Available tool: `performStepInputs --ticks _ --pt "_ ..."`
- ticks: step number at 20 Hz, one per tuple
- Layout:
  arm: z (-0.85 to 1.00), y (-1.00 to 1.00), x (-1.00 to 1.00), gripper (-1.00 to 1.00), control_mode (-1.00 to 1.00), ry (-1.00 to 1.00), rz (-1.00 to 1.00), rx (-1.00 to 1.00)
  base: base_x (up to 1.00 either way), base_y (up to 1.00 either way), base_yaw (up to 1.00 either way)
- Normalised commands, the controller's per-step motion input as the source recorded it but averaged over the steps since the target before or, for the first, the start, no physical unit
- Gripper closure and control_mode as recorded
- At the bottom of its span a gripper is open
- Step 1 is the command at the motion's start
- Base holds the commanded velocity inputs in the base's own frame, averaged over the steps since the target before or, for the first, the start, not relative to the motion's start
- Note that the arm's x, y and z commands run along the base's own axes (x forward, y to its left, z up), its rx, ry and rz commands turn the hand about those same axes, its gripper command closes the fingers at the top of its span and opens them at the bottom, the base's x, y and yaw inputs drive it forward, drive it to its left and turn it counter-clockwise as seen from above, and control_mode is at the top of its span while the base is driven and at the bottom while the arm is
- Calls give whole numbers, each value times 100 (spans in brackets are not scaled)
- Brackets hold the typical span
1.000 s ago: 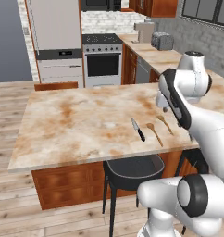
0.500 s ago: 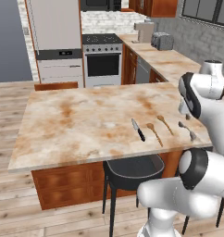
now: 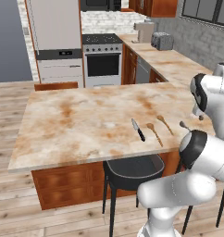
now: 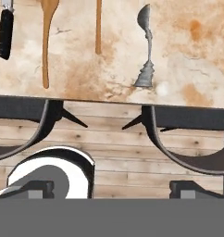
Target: Pick up the metallic utensils from the counter and place them in the open drawer. Make sure not to pick up any wooden utensils.
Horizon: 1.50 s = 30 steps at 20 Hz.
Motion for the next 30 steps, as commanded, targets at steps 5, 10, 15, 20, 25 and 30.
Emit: performStepInputs --ticks 5,10,15,20,25,30 --pt "-33 -15 6 -100 -100 0 13 0 0 0 0" --pt "-67 0 37 -100 -100 0 0 0 0 0 0" --pt "-56 0 74 -100 -100 2 -2 0 0 0 0" --pt "-50 0 70 -100 -100 6 -14 0 0 0 0" --pt "-13 -33 31 -100 -100 0 -2 0 0 0 0" --pt "-16 -45 22 -100 -100 0 0 3 0 0 0"
